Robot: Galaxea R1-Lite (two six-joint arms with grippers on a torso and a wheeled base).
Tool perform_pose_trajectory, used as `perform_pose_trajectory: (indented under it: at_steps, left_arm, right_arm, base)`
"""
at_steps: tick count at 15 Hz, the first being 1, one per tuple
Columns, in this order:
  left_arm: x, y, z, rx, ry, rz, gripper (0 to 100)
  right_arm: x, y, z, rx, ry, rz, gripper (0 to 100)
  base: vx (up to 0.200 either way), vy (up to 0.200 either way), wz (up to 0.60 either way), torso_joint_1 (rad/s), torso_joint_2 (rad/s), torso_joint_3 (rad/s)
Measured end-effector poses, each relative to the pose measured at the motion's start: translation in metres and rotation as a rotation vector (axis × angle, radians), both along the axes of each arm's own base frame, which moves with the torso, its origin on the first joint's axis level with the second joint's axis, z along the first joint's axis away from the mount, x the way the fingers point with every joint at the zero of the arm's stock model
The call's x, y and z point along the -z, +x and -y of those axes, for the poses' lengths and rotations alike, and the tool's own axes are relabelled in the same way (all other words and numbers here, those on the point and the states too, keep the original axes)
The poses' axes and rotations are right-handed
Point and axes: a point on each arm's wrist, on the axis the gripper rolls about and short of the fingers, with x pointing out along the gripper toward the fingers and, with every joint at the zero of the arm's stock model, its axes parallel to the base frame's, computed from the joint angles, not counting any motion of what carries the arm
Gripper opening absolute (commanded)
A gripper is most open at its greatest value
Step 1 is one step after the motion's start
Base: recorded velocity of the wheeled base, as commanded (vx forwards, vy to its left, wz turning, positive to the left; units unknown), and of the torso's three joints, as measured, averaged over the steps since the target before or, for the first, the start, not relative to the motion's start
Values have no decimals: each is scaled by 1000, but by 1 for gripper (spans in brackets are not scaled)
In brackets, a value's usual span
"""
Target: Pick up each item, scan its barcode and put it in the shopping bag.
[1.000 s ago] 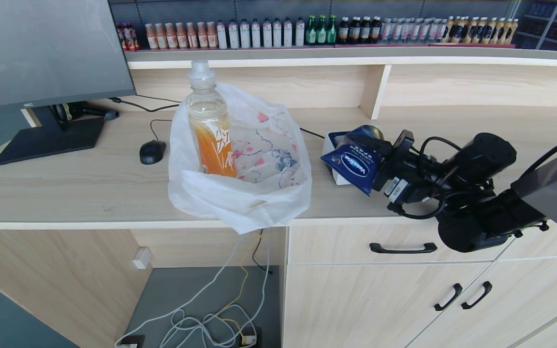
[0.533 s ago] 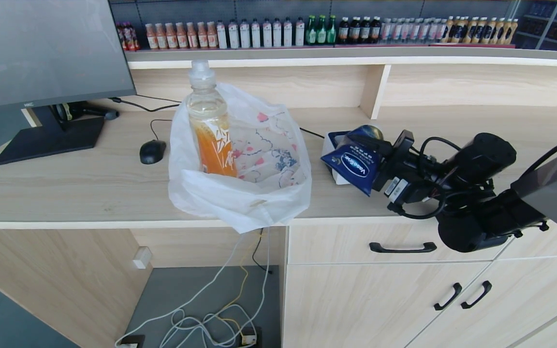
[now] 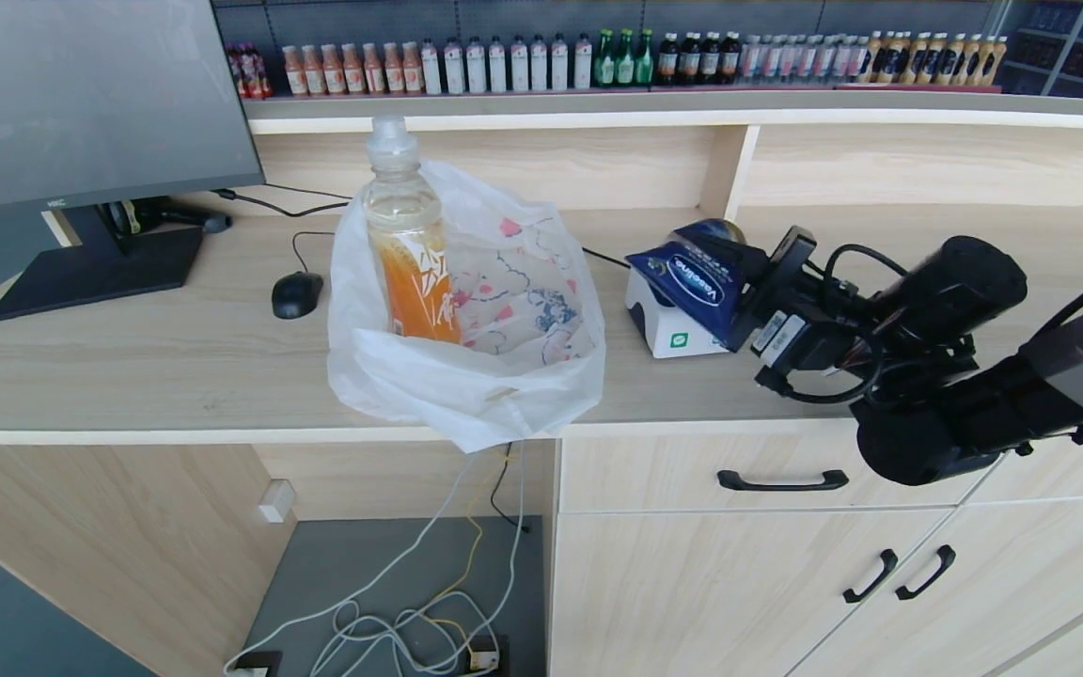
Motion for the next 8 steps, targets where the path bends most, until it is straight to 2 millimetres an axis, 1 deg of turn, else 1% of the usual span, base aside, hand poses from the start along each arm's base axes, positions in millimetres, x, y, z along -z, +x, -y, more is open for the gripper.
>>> perform_pose_trajectory:
  at_steps: [3,5,6,8]
  left_arm:
    - [0,0,0,-1,0,0,100]
    - [0,0,0,-1,0,0,100]
    - [0,0,0,-1,0,0,100]
    - [0,0,0,-1,0,0,100]
  right_arm:
    - [-35,-23,-15,7,184,-74,0]
    - [-57,-40,-21,-15,308,-124,0]
    - [-64,-48,-21,-26,347,-142,0]
    - [-71,-64,-19,-26,447,-225,0]
  base:
    - [0,0,0,0,0,0]
    - [0,0,0,0,0,0]
    - [0,0,0,0,0,0]
    - [0,0,0,0,0,0]
